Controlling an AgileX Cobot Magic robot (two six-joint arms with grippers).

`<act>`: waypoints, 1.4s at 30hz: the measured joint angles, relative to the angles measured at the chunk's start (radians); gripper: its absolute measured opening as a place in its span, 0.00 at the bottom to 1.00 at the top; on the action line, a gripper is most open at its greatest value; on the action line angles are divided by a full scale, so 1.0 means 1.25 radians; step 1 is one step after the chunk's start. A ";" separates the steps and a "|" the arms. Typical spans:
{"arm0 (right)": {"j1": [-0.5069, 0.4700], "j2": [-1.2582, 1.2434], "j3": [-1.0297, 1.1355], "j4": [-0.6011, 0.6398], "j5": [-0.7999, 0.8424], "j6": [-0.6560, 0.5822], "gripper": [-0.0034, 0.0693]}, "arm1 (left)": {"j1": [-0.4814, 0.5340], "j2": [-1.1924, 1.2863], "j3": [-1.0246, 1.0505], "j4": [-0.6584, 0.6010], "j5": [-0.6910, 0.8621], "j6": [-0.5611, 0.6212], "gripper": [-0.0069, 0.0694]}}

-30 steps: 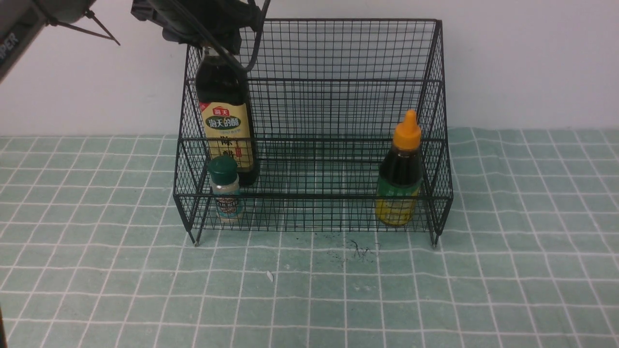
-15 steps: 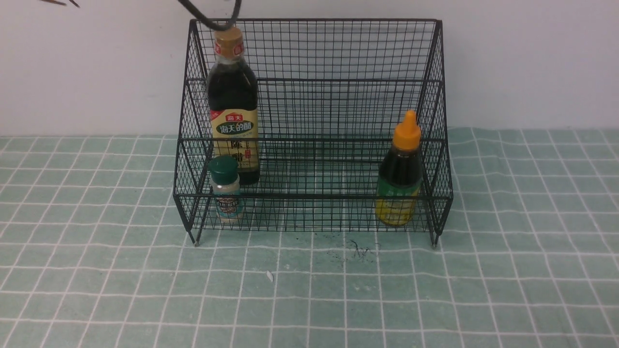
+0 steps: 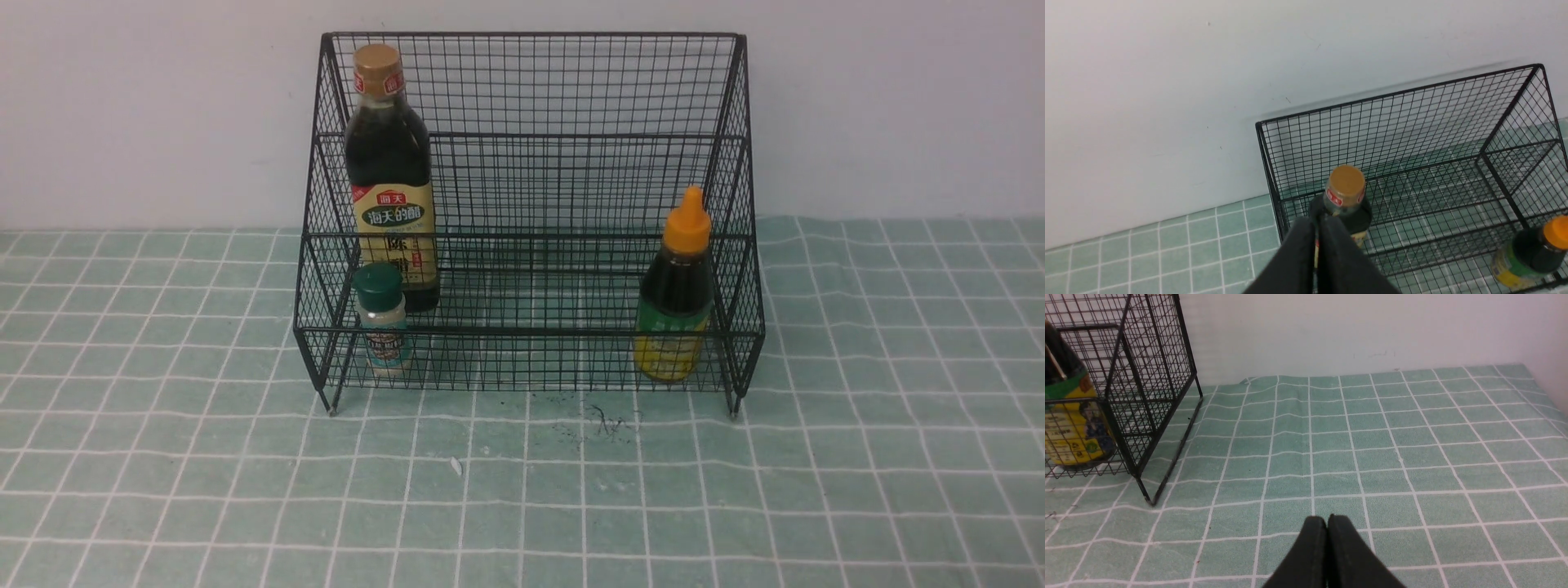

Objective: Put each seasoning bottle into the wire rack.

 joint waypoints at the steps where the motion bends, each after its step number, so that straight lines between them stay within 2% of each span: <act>1: 0.000 0.000 0.000 0.000 0.000 0.000 0.03 | 0.000 -0.043 0.059 0.000 -0.008 0.002 0.08; 2: 0.000 0.000 0.000 0.000 0.000 0.000 0.03 | 0.000 -0.058 0.068 0.000 -0.010 0.002 0.08; 4: 0.000 0.000 0.000 0.000 0.000 0.000 0.03 | 0.000 -0.167 0.230 -0.007 -0.090 0.000 0.08; 6: 0.000 0.000 0.000 0.000 0.000 0.000 0.03 | 0.000 -0.223 0.300 -0.015 -0.135 -0.001 0.08; 10: 0.000 0.000 0.000 0.000 0.000 0.000 0.03 | 0.000 -0.423 0.617 -0.059 -0.367 -0.002 0.08; 16: 0.000 0.000 0.000 0.000 0.000 0.000 0.03 | 0.000 -0.607 0.940 -0.091 -0.573 -0.002 0.08; 20: 0.000 0.000 0.000 0.000 0.000 0.000 0.03 | 0.000 -0.672 1.064 -0.085 -0.591 0.003 0.08; 28: 0.000 0.000 0.000 0.000 0.000 0.005 0.03 | 0.000 -0.759 1.140 -0.057 -0.598 0.004 0.08; 33: 0.000 0.000 0.000 0.000 0.000 0.006 0.03 | 0.021 -0.837 1.218 -0.036 -0.651 0.005 0.08; 38: 0.000 0.000 0.000 0.000 0.000 0.006 0.03 | 0.132 -1.014 1.455 -0.046 -0.767 0.019 0.08; 42: 0.000 0.000 0.000 0.000 0.000 0.006 0.03 | 0.176 -1.113 1.605 -0.046 -0.782 0.045 0.08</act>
